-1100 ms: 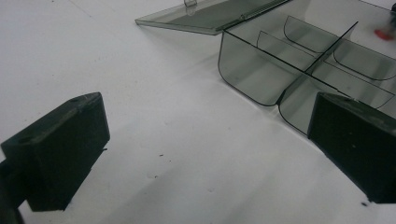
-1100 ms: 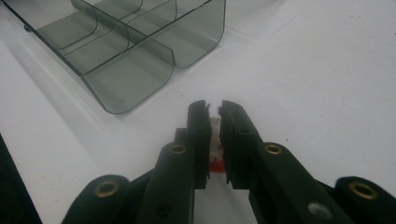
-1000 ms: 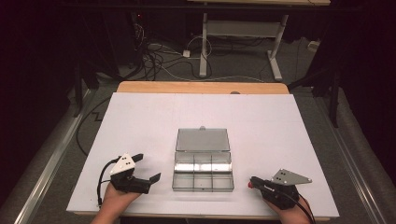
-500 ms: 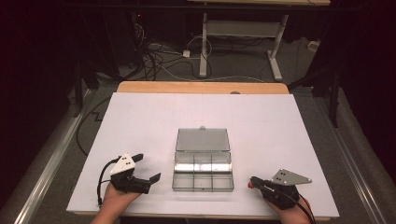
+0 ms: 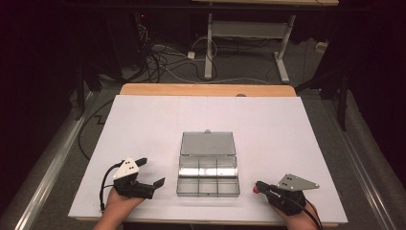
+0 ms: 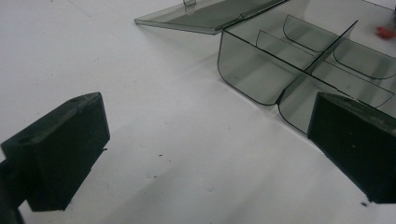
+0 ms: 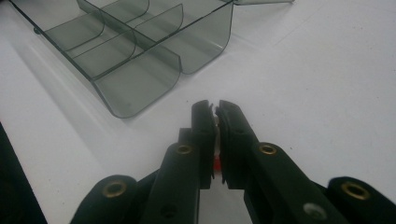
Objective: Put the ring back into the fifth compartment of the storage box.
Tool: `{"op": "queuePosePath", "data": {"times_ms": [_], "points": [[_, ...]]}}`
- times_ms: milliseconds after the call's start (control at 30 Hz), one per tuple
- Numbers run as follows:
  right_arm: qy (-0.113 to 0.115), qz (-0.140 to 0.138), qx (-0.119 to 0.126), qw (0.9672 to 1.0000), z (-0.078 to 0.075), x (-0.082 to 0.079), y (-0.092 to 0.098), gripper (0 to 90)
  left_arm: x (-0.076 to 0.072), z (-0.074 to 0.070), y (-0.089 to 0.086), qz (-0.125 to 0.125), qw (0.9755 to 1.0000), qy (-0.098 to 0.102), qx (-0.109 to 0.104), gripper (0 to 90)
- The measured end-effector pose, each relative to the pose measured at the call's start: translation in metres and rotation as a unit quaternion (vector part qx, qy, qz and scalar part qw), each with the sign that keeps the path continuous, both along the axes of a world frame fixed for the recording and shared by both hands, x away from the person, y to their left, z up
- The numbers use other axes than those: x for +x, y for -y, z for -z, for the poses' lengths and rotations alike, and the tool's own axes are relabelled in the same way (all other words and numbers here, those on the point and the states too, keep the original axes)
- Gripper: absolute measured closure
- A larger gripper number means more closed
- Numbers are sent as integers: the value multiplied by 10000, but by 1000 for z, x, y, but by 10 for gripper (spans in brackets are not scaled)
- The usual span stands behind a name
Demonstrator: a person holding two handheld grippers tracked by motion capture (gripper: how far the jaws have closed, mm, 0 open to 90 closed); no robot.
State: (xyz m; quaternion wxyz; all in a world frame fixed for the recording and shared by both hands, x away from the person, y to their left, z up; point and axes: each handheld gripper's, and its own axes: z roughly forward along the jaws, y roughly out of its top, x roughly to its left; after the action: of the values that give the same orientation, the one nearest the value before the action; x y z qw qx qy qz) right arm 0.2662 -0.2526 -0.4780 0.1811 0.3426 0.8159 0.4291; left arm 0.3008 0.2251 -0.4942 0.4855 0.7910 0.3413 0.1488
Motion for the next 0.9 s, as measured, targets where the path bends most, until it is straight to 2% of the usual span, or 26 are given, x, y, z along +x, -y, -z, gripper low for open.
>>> {"op": "queuePosePath", "data": {"times_ms": [900], "points": [[58,-235,-6,9997,0,1,-19,870,0,0,1,17,10000,-4,19,0]]}}
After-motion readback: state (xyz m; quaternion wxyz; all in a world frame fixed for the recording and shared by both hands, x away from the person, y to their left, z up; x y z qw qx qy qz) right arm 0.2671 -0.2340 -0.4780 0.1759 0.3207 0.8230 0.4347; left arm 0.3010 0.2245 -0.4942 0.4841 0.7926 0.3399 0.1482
